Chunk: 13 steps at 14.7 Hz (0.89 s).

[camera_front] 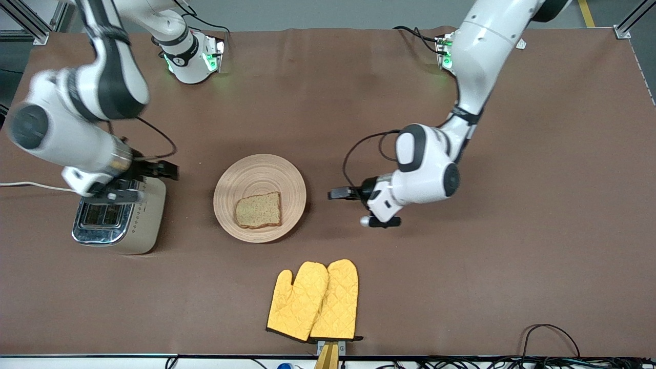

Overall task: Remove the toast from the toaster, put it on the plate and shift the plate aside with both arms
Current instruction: 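Raise the right gripper away while the left gripper grasps the plate rim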

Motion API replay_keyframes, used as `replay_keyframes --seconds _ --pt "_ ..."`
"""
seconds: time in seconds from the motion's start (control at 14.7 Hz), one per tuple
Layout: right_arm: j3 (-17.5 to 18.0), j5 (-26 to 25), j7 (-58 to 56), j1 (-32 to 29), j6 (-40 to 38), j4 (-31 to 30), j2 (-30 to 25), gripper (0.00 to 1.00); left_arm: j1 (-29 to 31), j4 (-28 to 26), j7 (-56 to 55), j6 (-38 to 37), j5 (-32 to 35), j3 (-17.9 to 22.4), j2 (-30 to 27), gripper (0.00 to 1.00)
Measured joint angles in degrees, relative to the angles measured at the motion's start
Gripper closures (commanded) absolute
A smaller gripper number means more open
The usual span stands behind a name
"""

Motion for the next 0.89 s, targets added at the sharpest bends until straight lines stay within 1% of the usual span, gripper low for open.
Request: replay_keyframes --seconds 0.07,0.14,0.2,0.34,0.55,0.61,0.68,0.82,0.89 --pt "-1.0 -1.3 -1.6 -0.7 -1.7 2.6 -0.8 0.03 -1.7 1.8 0.0 1.8 -1.5 0.0 1.9 0.0" --pt "-1.8 -2.9 -5.0 -1.7 -3.5 5.5 -1.0 0.03 -3.1 3.6 0.0 3.4 -2.4 0.0 3.9 0.0" --pt "-2.1 -3.9 -8.3 -3.0 -5.2 8.3 -0.9 0.02 -4.2 5.1 0.0 5.0 -2.7 0.0 5.7 0.0" --pt "-2.4 -4.4 -12.3 -6.4 -6.8 12.5 -0.8 0.0 -5.9 7.6 0.0 8.0 -2.9 0.0 9.0 0.01" --pt "-2.5 -4.4 -13.9 -10.1 -9.5 14.7 -0.5 0.0 -7.9 9.9 0.0 11.8 -3.7 -0.4 12.5 0.14" --pt "-2.5 -4.4 -14.0 -10.9 -10.7 15.1 -0.5 0.0 -8.3 10.5 0.0 13.1 -3.7 -0.7 13.3 0.21" --pt "-2.5 -4.4 -14.0 -11.2 -11.5 15.6 -0.5 0.0 -8.6 11.0 0.0 14.0 -3.8 -1.0 13.9 0.32" --pt "-2.1 -4.4 -14.0 -11.1 -12.1 17.2 -0.5 0.0 -9.2 11.5 0.1 15.1 -3.8 -1.3 14.7 0.59" --pt "-1.8 -4.4 -14.0 -11.0 -12.1 18.1 -0.4 0.0 -9.4 11.7 0.3 15.4 -3.8 -1.3 15.0 0.7"
